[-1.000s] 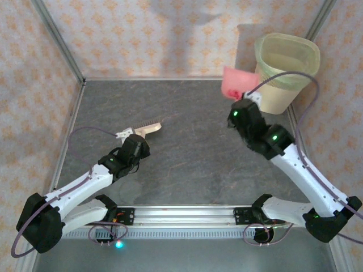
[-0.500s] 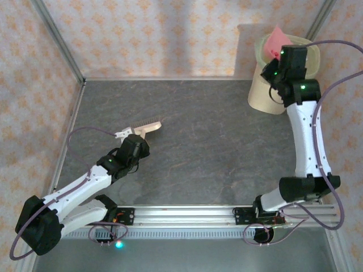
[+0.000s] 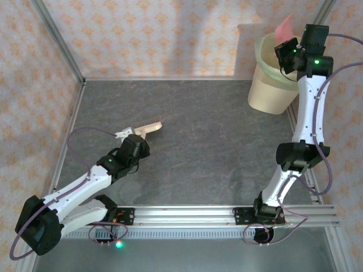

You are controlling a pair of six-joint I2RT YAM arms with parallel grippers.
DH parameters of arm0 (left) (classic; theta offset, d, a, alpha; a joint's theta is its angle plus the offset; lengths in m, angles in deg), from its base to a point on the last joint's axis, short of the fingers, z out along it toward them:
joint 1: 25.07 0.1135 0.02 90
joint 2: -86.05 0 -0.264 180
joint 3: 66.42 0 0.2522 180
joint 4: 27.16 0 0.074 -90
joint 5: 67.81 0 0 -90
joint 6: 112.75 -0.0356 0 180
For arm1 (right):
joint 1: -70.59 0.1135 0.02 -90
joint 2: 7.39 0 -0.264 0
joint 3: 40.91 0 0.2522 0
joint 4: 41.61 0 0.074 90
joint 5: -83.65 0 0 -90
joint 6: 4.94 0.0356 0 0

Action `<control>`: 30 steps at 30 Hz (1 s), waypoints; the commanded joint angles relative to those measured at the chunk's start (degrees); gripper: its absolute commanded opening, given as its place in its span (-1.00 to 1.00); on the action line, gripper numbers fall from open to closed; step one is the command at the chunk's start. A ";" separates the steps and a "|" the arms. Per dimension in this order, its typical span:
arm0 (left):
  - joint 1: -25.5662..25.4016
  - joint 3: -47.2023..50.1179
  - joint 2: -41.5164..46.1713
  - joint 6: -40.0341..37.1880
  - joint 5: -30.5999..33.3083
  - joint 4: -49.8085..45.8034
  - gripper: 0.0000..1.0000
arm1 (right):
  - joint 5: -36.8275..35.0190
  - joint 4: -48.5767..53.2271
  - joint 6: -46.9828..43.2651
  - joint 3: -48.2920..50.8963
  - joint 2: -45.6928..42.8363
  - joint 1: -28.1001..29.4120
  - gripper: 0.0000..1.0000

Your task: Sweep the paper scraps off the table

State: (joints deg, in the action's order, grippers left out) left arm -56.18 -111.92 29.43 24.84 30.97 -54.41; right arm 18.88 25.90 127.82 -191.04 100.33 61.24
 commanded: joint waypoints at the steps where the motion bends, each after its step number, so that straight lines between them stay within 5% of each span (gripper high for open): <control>1: 0.09 -0.86 0.07 -0.25 0.87 1.19 -1.00 | 5.08 2.70 4.70 -6.55 2.66 -0.63 -1.00; 5: 0.05 -1.01 0.02 -0.42 0.96 1.10 -1.00 | 3.86 11.07 3.44 -20.15 8.99 -0.91 -1.00; 9: 0.02 -0.95 -0.23 -0.44 0.98 1.17 -1.00 | 6.67 22.15 5.26 -43.82 21.05 -2.05 -1.00; 30: 0.05 -1.38 -1.77 -0.64 0.39 1.54 -1.00 | 15.25 21.94 9.98 -45.34 24.39 -4.45 -1.00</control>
State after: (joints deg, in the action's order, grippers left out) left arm -56.18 -111.92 27.60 24.80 30.14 -54.39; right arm 31.45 48.48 136.09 -232.66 124.46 57.51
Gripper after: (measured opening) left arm 0.241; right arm 0.185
